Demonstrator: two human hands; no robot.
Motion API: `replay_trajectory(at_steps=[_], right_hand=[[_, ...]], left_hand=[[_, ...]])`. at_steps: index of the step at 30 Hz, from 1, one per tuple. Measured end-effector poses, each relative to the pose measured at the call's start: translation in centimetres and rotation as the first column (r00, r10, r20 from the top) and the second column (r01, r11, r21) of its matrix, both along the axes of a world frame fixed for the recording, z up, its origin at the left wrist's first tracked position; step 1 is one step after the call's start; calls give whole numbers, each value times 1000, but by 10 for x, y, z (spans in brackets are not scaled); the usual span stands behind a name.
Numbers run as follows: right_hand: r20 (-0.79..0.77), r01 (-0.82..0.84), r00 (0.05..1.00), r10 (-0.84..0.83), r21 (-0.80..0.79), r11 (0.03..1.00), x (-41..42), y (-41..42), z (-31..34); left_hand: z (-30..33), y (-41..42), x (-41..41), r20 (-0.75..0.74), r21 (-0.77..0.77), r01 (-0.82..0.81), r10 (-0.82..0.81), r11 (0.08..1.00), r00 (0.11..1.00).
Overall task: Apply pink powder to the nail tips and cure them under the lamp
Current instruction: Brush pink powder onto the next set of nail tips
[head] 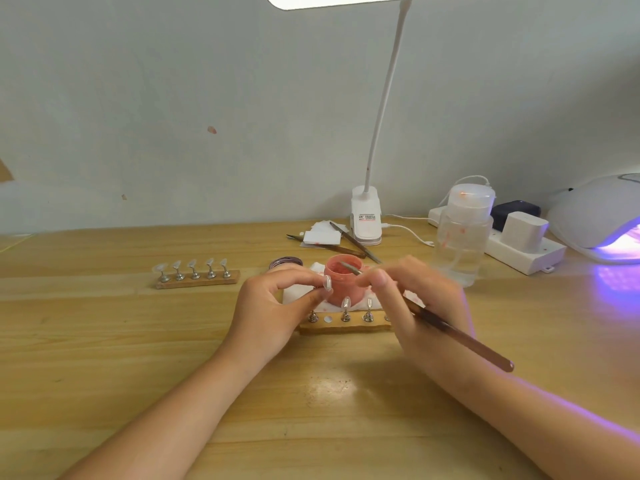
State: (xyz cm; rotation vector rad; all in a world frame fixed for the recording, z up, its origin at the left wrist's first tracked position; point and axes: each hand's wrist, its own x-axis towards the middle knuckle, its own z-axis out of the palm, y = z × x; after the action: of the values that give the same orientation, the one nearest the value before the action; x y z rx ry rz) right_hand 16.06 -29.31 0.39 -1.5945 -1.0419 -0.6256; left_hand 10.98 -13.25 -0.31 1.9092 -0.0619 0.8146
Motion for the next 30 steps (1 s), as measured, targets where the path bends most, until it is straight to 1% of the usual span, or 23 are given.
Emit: replay_trajectory(at_steps=[4,7,9,11,13,15,18,21,23,25,28,30], right_hand=[[12,-44,999,44,22,999,0,-2,-3],[19,-17,1000,18,-6,1000,-2,0,-6],[8,-23,1000,23,-42,999,-1,0,-8],[-30,-71,997,69,-73,995,0,-1,-11],[-57,-99,994,95,-59,993,-1,-2,-11],[-8,-65,998,65,-43,997,-3,-1,-10],[44,-19,999,22,-83,996,-3,0,-9],[10,-65,998,66,-90,994,-3,-1,-11],[43,-34,998,37,-69,997,-3,-1,-10],[59,-5,998,9,-80,997,-3,0,-10],[7,-62,998,63,-75,995,-3,-1,-12],[16,-43,999,44,-53,998,-4,0,-10]], left_hand=[[0,-1,-1,1,35,4,-4,999,1000],[0,-1,0,1,53,-5,5,999,1000],[0,0,0,-4,55,-7,7,998,1000],[-1,0,0,-1,47,-14,14,999,1000],[-1,0,-1,3,45,-26,26,999,1000],[-1,0,-1,4,50,-28,28,998,1000],[0,-1,-2,10,53,-22,22,998,1000],[0,-2,-2,18,42,-30,30,999,999],[0,-2,-1,20,46,-37,36,998,999],[-1,-1,-1,17,57,-35,34,998,999],[-1,-2,-1,20,45,-33,32,998,999],[0,-2,-2,25,38,-30,30,999,999]])
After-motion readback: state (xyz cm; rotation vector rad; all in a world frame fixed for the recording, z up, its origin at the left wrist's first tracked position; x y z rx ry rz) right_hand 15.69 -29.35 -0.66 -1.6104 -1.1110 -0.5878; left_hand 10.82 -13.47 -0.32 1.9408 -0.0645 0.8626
